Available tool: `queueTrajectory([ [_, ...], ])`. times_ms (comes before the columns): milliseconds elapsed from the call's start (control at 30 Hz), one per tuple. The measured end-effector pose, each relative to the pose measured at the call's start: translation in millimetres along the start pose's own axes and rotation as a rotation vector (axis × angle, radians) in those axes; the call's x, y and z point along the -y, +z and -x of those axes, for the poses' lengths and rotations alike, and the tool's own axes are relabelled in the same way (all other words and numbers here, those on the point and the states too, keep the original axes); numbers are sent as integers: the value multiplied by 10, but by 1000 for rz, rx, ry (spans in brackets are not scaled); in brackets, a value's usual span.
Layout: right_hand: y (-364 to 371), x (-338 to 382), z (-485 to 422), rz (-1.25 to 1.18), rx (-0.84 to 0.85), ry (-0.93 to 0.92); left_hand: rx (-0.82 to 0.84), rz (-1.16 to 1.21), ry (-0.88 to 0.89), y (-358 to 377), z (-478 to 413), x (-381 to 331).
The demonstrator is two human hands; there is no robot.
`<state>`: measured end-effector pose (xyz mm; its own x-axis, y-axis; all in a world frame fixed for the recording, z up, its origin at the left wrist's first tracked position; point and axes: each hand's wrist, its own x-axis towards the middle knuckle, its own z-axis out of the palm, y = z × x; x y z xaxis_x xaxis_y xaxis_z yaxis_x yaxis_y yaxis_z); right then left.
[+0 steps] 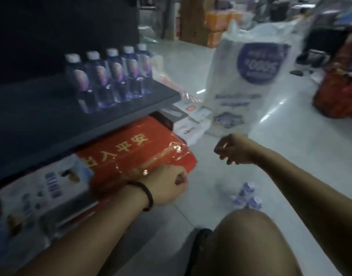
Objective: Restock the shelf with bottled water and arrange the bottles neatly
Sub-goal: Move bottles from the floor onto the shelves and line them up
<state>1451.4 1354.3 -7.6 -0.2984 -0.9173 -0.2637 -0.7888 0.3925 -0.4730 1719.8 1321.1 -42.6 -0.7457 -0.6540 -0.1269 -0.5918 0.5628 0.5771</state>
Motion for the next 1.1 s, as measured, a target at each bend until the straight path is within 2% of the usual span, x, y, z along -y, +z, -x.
queueTrajectory([
  [167,489,-1735,129,159,-127,410,221,-36,46,590,-649,-325],
  [267,866,-2283,124,145,-121,550,292,-63,25,850,-940,-389],
  [467,1366,-2506,-328,167,-159,573,414,-83,-29,1259,-1308,-284],
  [700,1763,-2706,-682,198,-157,605,659,-238,-97,1382,-1441,-112],
  [900,1840,-2913,-844,225,-161,555,682,-263,-150,1389,-1392,82],
  [1100,1835,-2966,-856,336,-140,357,603,-173,-205,1275,-1219,374],
])
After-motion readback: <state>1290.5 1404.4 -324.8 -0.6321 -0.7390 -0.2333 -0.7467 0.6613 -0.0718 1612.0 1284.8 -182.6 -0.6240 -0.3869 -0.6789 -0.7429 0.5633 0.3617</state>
